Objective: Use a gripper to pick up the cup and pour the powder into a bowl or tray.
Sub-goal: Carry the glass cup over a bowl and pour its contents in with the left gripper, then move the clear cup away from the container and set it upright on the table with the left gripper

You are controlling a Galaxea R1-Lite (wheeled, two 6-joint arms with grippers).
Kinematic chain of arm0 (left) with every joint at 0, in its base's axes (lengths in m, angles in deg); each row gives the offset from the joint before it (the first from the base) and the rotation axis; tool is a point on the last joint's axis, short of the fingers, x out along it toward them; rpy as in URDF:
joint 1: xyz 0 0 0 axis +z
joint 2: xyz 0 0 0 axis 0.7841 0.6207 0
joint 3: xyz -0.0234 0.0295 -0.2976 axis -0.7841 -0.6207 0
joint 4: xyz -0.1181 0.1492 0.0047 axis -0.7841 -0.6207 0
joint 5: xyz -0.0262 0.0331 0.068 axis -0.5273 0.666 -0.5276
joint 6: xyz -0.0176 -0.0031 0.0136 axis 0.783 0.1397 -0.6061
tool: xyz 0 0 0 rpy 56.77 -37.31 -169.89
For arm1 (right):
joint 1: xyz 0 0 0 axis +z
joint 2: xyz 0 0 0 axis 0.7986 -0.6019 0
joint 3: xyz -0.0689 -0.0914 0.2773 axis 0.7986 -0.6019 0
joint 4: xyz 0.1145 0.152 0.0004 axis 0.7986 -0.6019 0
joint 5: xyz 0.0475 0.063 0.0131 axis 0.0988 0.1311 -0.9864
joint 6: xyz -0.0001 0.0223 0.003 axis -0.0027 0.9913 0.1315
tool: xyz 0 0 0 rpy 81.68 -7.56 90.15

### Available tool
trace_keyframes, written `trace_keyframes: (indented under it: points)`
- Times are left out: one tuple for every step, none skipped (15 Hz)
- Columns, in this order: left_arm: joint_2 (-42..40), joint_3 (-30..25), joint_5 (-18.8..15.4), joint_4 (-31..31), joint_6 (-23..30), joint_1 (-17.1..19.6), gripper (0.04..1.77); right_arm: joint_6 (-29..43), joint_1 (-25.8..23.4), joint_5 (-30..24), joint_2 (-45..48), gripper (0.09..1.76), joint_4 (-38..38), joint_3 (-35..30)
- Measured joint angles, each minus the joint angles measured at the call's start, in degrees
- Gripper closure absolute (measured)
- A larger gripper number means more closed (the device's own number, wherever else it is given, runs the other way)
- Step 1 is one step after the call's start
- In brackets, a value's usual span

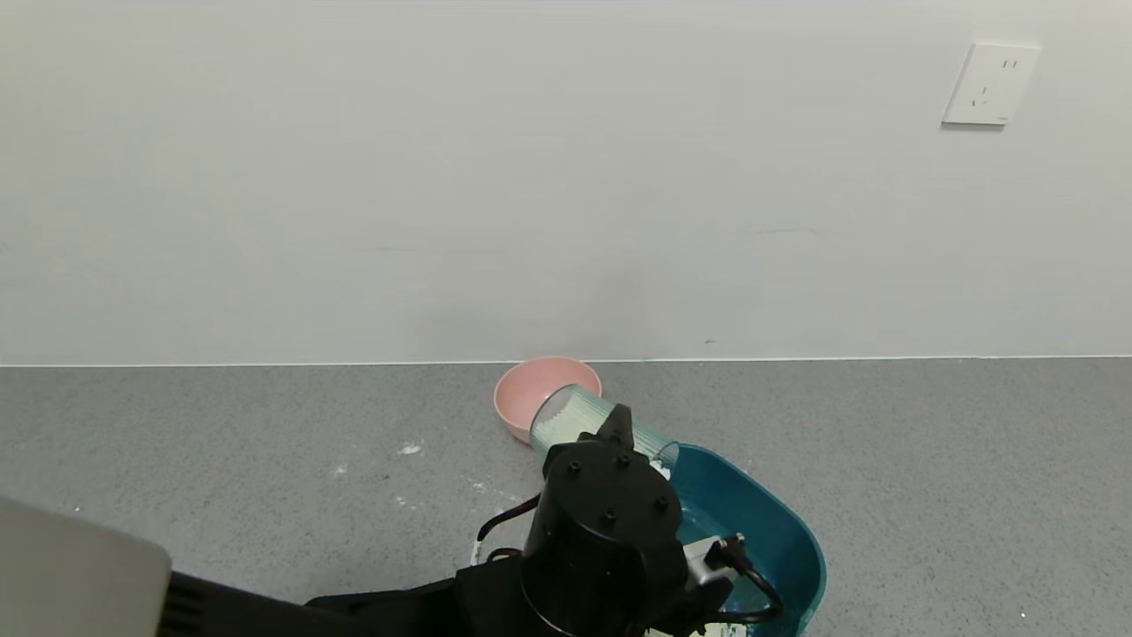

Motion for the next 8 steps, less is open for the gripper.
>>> trace_keyframes:
  points:
    - [-0.46,-0.33,-0.46,-0.07,2.34,0.33,0.53,0.02,0.00,0.00,0.00,0.14,0.00,0.00]
    - [-0.94,-0.83,-0.83,-0.16,4.85,0.78,0.53,0.02,0.00,0.00,0.00,0.14,0.00,0.00]
    - [-1.43,-1.50,-1.27,-0.22,6.69,1.29,0.53,0.00,0.00,-0.02,0.00,0.14,0.00,0.00]
    - [-1.95,-2.13,-2.06,-0.29,8.02,1.90,0.53,0.00,0.00,0.00,0.00,0.14,0.00,0.00]
    - [-2.51,-2.77,-3.25,-0.29,9.40,2.68,0.53,-0.01,0.00,0.00,0.00,0.14,0.00,0.00]
    - [-3.08,-3.32,-4.94,-0.27,11.26,3.69,0.53,-0.01,0.00,0.00,0.00,0.14,0.00,0.00]
    - [-3.55,-3.73,-6.31,-0.27,13.62,4.46,0.53,0.00,0.00,-0.02,0.00,0.14,0.00,0.00]
    - [-4.02,-4.14,-7.52,-0.30,15.90,5.10,0.53,0.00,0.00,-0.02,0.00,0.14,0.00,0.00]
